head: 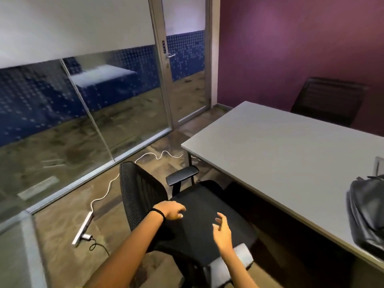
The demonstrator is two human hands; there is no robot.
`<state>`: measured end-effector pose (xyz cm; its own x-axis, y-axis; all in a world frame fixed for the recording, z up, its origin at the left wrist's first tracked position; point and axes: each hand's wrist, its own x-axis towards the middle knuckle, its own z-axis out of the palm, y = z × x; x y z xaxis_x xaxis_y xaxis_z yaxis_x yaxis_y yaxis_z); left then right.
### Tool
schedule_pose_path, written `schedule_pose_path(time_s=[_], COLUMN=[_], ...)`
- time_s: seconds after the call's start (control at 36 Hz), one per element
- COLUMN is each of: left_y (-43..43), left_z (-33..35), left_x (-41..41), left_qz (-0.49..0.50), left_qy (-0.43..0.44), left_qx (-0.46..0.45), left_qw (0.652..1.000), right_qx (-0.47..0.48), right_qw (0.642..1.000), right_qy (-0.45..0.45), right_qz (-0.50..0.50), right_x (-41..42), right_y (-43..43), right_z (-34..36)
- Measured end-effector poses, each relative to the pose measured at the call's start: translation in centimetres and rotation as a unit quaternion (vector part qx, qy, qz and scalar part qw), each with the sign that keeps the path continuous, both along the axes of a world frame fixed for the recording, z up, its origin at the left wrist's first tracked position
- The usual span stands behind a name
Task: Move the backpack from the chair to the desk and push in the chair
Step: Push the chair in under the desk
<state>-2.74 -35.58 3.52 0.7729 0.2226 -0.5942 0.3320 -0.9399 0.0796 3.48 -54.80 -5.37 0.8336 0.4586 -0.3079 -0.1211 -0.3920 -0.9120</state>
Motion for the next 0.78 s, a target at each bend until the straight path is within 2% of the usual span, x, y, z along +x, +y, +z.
schedule_pose_path(time_s=[0.14,0.25,0.44,0.56,0.78], left_y=[7.2,11.6,16.4,18.9,24.5], left_z=[-0.5,-1.5,-3.8,-5.0,-6.0], left_x=[-5.2,-8.3,-10.3,-9.8,-5.8], left_qz=[0.02,-0.001,0.004,0.008,0.0], left_qy=[-0.021,-0.086,-0.189,-0.235,-0.26], left_qx=[0.016,0.031,-0.017,-0.037,0.008], left_qw=[0.999,0.996,0.982,0.971,0.966], right_qx=[0.002,-0.015,-0.124,-0.166,-0.174], right_qw=[0.996,0.982,0.932,0.922,0.918], right_qy=[0.0,0.01,-0.112,-0.133,-0.097], right_qz=[0.085,0.191,0.323,0.325,0.344], right_x=[-5.3,-8.9,-11.9,-12.2,-11.1], right_y=[6.6,11.8,18.0,19.3,20.4], right_z=[0.7,1.6,3.0,3.0,2.7])
